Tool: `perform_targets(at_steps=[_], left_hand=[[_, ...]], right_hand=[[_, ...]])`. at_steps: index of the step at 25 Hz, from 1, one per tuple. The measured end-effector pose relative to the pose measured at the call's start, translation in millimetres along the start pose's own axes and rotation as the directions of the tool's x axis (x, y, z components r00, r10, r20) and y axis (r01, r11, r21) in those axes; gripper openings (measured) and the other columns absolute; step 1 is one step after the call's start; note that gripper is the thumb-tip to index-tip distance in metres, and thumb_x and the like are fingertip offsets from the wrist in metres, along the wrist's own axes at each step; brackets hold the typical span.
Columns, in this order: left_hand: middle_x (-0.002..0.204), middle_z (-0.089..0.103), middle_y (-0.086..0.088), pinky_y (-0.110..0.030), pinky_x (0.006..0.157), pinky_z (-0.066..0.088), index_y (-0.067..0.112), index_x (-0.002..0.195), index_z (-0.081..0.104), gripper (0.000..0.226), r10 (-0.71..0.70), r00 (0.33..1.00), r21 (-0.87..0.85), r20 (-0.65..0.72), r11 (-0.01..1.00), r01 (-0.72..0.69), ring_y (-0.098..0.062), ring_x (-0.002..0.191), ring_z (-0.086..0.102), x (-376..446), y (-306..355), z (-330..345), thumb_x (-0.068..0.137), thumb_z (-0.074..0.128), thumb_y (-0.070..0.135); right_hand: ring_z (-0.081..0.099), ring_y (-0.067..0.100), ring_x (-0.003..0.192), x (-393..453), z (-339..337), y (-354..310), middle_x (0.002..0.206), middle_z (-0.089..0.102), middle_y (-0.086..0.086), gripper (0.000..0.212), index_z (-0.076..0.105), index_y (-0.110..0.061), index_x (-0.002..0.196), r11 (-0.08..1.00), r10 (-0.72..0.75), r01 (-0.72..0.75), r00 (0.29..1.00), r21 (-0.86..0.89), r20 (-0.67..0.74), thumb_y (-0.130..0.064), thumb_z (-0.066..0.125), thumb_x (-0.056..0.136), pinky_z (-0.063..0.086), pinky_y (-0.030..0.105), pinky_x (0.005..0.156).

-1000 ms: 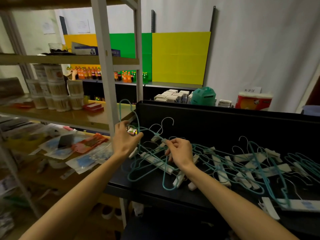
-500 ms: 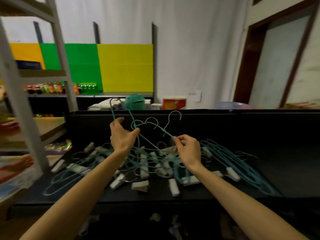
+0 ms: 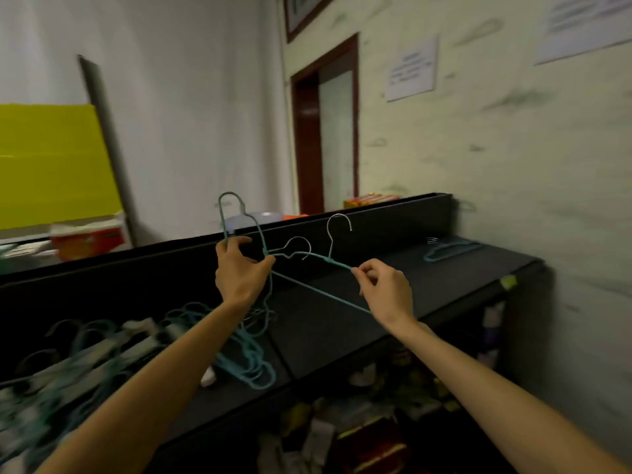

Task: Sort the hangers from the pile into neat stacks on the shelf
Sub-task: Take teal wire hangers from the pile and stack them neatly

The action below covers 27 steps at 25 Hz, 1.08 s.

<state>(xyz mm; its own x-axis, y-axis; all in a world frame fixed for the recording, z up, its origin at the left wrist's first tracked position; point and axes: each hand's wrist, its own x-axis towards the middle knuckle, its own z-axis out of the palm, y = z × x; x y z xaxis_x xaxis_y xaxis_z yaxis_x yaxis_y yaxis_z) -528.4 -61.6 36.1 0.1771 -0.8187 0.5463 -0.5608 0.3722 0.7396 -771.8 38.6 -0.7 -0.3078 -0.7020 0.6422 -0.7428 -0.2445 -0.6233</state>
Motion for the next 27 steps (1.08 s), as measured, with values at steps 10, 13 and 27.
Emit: perform_targets(at_steps=[10, 13, 27], left_hand=[[0.138, 0.044, 0.003, -0.032, 0.078, 0.05, 0.025, 0.116, 0.06, 0.045, 0.057, 0.972, -0.167, 0.229, 0.986, -0.019, -0.007, 0.079, 0.065, -3, 96, 263, 0.079, 0.081, 0.039], [0.139, 0.043, 0.002, -0.031, 0.075, 0.048, 0.025, 0.116, 0.059, 0.045, 0.031, 0.962, -0.168, 0.272, 0.986, 0.015, -0.007, 0.078, 0.063, 10, 111, 330, 0.08, 0.08, 0.041], [0.137, 0.048, 0.006, -0.023, 0.066, 0.049, 0.023, 0.135, 0.047, 0.065, 0.089, 0.983, -0.205, 0.159, 0.977, -0.055, -0.002, 0.076, 0.063, 80, 164, 554, 0.081, 0.079, 0.041]], right_hand=[[0.062, 0.006, 0.054, 57, -104, 189, 0.058, 0.065, -0.01, 0.02, 0.066, -0.022, 0.085, 0.984, 0.12, -0.137, 0.983, -0.11, -0.142, -0.037, 0.062, 0.097, 0.055, 0.036, 0.056], [0.062, 0.006, 0.054, 98, -123, 241, 0.058, 0.065, -0.01, 0.021, 0.067, -0.024, 0.084, 0.97, 0.137, -0.153, 0.986, -0.19, -0.095, -0.04, 0.062, 0.096, 0.056, 0.038, 0.056], [0.066, 0.008, 0.057, 292, -201, 480, 0.058, 0.069, -0.007, 0.011, 0.072, -0.025, 0.087, 0.968, 0.132, -0.061, 0.949, -0.242, 0.287, -0.034, 0.069, 0.092, 0.058, 0.037, 0.067]])
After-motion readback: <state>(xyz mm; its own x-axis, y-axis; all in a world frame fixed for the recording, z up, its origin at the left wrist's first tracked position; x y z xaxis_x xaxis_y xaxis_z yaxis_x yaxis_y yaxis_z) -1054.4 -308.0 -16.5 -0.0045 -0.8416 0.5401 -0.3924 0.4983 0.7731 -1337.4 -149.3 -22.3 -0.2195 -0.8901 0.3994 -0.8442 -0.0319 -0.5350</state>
